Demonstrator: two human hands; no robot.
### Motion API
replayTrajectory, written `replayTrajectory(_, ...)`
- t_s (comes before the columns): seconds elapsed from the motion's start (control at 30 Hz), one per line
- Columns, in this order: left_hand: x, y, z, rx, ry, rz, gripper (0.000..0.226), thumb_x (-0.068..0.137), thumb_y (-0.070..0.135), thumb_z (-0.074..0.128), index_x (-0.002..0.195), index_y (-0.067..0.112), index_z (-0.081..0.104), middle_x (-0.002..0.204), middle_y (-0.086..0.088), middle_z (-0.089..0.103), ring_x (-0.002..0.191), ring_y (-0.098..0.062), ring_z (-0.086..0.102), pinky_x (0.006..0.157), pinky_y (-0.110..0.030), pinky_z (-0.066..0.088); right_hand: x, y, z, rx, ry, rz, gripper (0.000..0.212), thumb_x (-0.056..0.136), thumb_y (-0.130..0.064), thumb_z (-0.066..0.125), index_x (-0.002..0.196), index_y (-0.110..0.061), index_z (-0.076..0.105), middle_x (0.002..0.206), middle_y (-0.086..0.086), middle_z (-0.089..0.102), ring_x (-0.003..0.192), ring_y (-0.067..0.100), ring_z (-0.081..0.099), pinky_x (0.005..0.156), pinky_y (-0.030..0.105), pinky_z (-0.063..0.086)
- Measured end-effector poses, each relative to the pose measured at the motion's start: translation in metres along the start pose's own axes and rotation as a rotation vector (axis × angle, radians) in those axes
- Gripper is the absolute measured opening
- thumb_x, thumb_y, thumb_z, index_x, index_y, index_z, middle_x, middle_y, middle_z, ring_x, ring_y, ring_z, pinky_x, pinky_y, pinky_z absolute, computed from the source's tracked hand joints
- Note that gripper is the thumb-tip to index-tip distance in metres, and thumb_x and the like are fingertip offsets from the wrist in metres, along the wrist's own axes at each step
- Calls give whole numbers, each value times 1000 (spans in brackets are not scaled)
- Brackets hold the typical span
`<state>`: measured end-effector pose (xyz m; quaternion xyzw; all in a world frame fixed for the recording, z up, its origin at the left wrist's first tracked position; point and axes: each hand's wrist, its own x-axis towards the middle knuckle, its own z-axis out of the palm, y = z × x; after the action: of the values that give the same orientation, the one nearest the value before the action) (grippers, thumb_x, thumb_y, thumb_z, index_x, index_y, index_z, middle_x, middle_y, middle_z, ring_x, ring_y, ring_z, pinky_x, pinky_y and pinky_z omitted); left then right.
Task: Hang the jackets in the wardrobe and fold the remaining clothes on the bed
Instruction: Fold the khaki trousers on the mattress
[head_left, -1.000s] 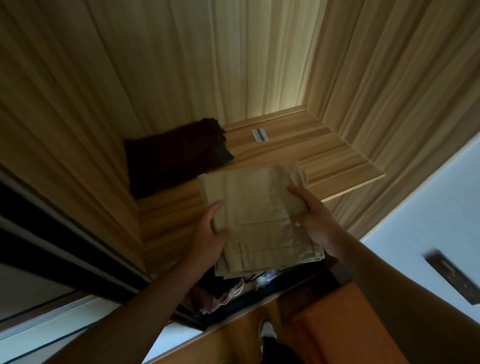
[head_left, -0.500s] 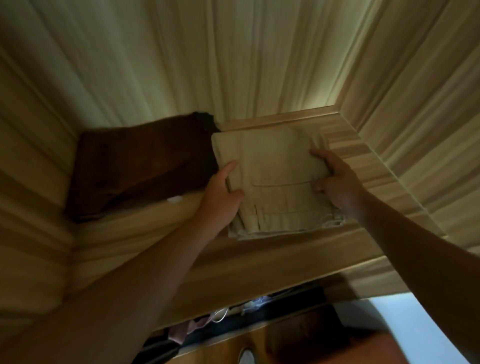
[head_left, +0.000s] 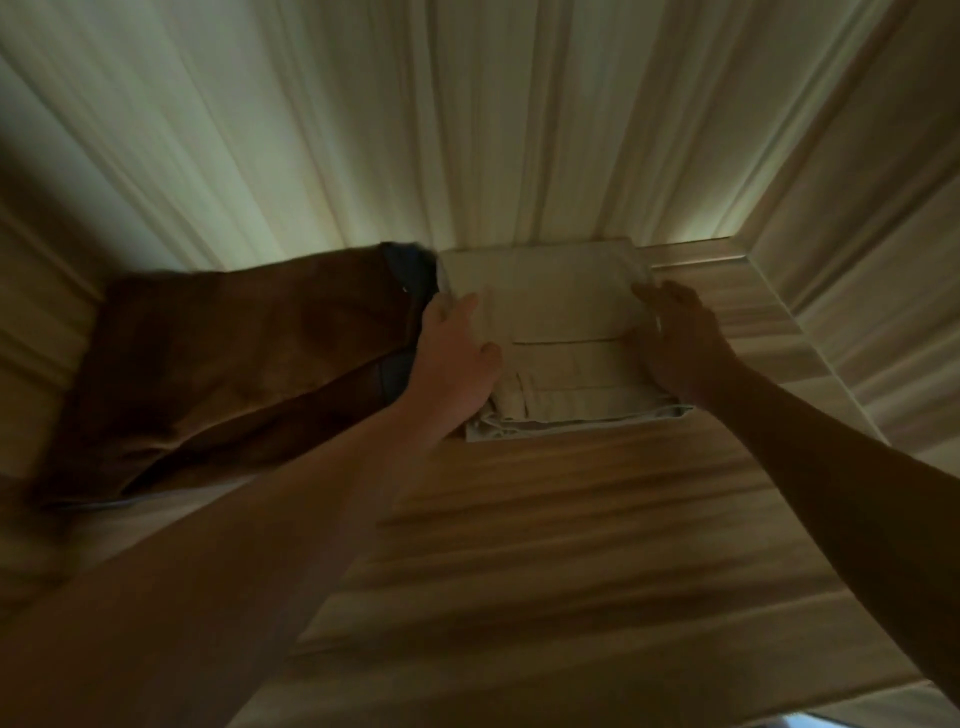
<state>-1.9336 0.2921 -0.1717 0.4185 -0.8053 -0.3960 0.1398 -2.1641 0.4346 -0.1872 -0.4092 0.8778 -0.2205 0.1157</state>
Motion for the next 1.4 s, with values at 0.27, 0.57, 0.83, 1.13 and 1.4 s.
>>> replayTrajectory(0.27, 36, -25, 43, 551, -47, 168, 73, 103, 55, 32, 162, 25, 1, 167, -17, -14, 153, -32, -20, 125, -53, 2, 15, -18, 54, -239, -84, -39, 80, 88, -84, 18, 157, -46, 4, 171, -3, -5, 156, 27, -5, 121, 61, 8)
replayTrajectory(0.57, 43, -34, 49, 540, -7, 175, 74, 98, 62, 29, 161, 28, 10, 168, -14, -9, 154, -29, -17, 124, -50, -3, 20, -12, 60, -241, -7, -55, 85, 84, -88, 17, 156, -44, 12, 170, 0, 5, 156, 28, 6, 121, 60, 9)
replayTrajectory(0.83, -53, -35, 0, 131, -72, 133, 61, 103, 36, 53, 157, 19, 32, 167, -2, 22, 152, -18, 21, 112, -22, 23, -63, -52, 39, -274, -59, -96, 52, 101, -50, 40, 144, -23, 46, 158, 13, 34, 145, 39, 30, 115, 53, 28)
replayTrajectory(1.13, -213, -57, -89, 410, 2, -35, 40, 94, 38, 60, 132, 26, 60, 131, -2, 56, 123, -22, 54, 97, -31, 41, -198, -126, 2, 114, -300, -175, 40, 103, -34, 52, 142, -25, 55, 133, 0, 60, 124, 21, 55, 103, 33, 43)
replayTrajectory(1.4, -342, -70, -151, 402, -42, -114, 48, 92, 46, 59, 136, 28, 59, 134, 2, 54, 125, -18, 53, 95, -25, 39, -306, -203, -19, -88, -518, -331, 34, 96, -46, 59, 127, -32, 61, 113, -14, 56, 114, 15, 58, 90, 29, 46)
